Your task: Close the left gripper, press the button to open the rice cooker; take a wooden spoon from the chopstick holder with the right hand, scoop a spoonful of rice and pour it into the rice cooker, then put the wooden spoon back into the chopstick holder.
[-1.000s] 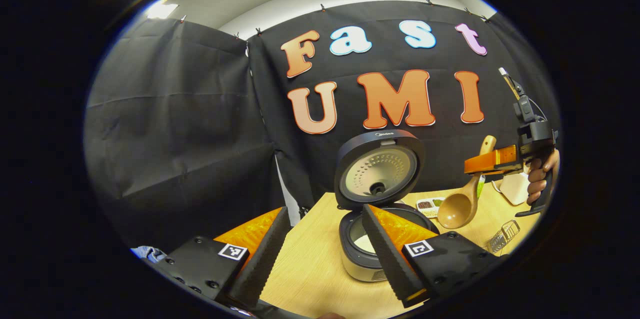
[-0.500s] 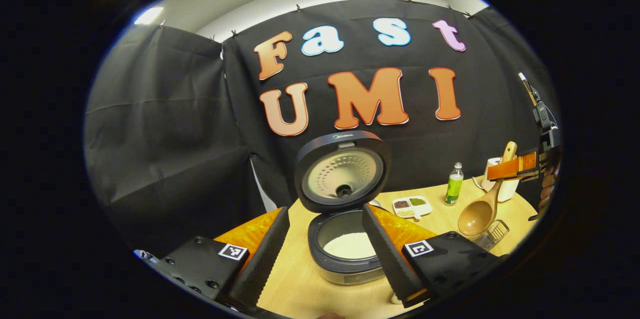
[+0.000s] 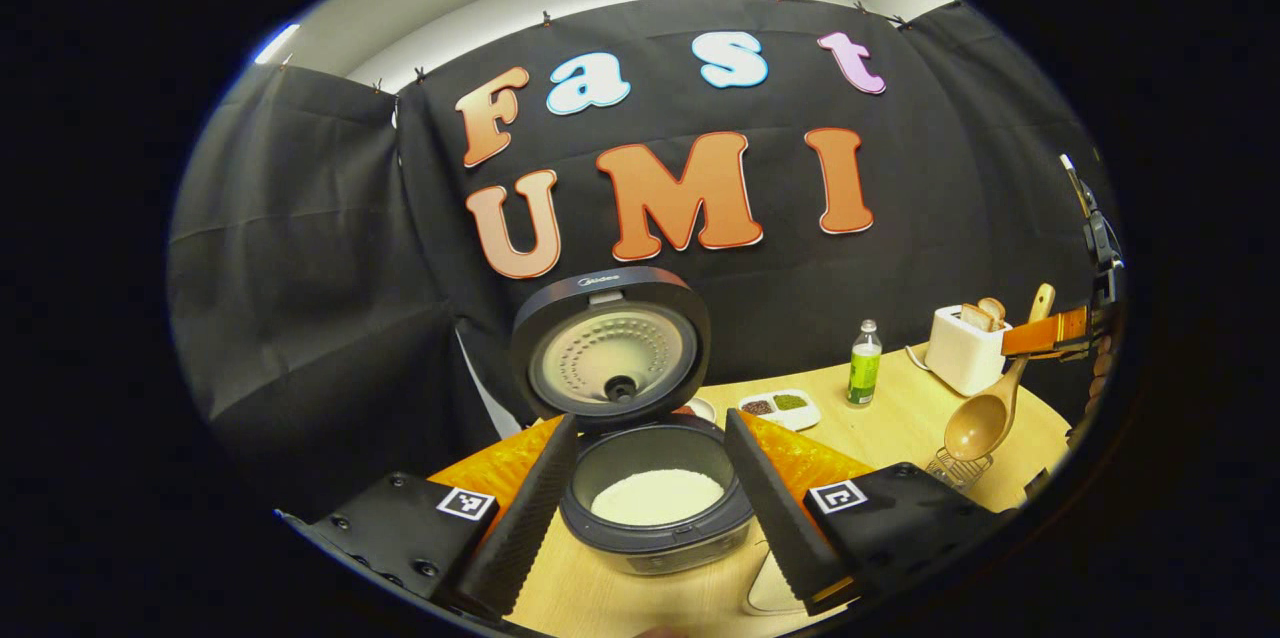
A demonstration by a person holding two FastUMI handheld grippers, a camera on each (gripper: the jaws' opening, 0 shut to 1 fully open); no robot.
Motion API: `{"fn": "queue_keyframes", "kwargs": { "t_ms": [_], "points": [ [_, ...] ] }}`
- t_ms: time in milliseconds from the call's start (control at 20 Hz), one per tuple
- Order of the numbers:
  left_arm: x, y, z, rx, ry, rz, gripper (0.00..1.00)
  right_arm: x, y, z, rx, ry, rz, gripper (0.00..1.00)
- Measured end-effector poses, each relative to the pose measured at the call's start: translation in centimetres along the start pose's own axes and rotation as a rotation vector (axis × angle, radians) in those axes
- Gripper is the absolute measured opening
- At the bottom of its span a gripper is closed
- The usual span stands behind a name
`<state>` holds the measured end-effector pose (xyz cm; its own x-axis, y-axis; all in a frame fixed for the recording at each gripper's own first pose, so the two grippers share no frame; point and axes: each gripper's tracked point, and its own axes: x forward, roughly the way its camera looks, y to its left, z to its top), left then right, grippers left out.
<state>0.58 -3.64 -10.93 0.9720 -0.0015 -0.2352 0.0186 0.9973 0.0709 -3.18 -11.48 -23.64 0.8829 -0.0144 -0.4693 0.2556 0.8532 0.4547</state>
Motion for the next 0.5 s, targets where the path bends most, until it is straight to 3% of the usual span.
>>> {"fn": "queue_keyframes", "kwargs": {
  "t_ms": [100,200,250,400,450,500],
  "points": [
    [0.0,-1.1,0.2,0.011,-0.001,-0.016,1.00,0.5,-1.9,-0.7,-0.011,0.011,-0.036,0.09],
    [-0.2,-1.8,0.8,0.018,-0.013,-0.019,0.94,1.0,-3.1,-0.9,-0.031,0.001,-0.053,0.09],
    [-0.3,-2.1,1.0,0.018,-0.016,-0.020,0.98,1.5,-3.8,-1.5,-0.046,0.008,-0.063,0.09],
    [-0.7,-2.2,1.0,0.026,-0.013,-0.011,0.98,2.8,-5.5,-3.8,-0.082,0.056,-0.081,0.10],
    [-0.8,-2.1,0.9,0.028,-0.010,-0.005,0.90,3.1,-5.9,-4.3,-0.094,0.068,-0.087,0.11],
    [-1.1,-1.9,0.8,0.029,-0.006,0.005,0.90,3.4,-6.2,-4.6,-0.107,0.072,-0.094,0.11]
  ]
}}
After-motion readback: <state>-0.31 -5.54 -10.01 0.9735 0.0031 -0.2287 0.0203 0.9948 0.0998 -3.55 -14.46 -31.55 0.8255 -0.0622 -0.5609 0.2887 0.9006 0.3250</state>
